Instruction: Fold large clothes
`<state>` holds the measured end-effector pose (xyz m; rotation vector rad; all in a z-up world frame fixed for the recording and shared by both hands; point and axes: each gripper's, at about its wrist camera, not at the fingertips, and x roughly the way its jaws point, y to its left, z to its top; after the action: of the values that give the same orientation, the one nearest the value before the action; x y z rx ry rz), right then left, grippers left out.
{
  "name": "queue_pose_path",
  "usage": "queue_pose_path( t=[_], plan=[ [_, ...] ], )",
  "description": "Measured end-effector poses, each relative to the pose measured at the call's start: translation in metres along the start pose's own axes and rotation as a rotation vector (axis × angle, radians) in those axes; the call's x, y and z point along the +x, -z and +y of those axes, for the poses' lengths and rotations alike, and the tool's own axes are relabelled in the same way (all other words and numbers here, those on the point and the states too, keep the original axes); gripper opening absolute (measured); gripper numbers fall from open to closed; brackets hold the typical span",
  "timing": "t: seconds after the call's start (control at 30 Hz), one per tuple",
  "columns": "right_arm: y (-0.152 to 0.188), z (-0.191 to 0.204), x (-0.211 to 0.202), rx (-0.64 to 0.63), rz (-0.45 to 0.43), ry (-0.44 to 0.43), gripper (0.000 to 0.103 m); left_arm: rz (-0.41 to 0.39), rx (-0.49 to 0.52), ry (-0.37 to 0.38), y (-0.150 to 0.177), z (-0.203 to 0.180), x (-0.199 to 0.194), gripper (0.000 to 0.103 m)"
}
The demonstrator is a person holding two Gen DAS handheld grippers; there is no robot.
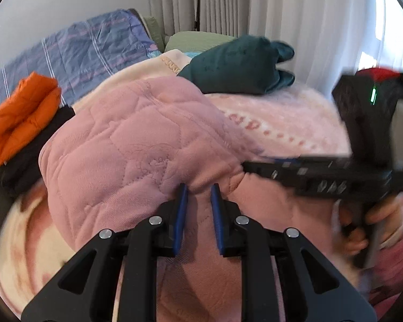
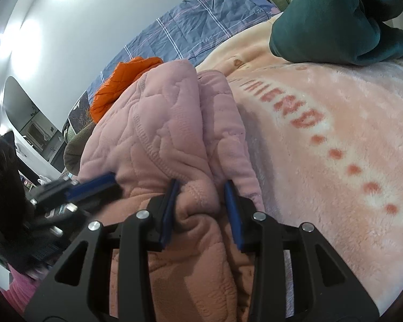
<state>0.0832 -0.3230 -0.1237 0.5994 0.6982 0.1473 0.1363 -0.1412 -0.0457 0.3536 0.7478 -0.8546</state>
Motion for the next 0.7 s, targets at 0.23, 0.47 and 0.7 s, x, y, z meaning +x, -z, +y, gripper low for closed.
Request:
queue_pose_path(
  t=[0.23,0.47,0.7],
  plan=[
    [0.004,0.005,-0.001,-0.009,-0.013,0.015,0.036,-0.058,-0.118,-0.117,-0.042,0.064,-0.011,0.02],
    [0.008,0.029,0.002,-0.098,-0.049,0.11,0.04,0.115,-0.32,-0.17,-0.016,0.115,0.072,0.021],
    [0.009,0.02,-0.002,-0.068,-0.049,0.07,0.04,0.077,-0.322,-0.076,-0.027,0.124,0.05,0.02]
  ],
)
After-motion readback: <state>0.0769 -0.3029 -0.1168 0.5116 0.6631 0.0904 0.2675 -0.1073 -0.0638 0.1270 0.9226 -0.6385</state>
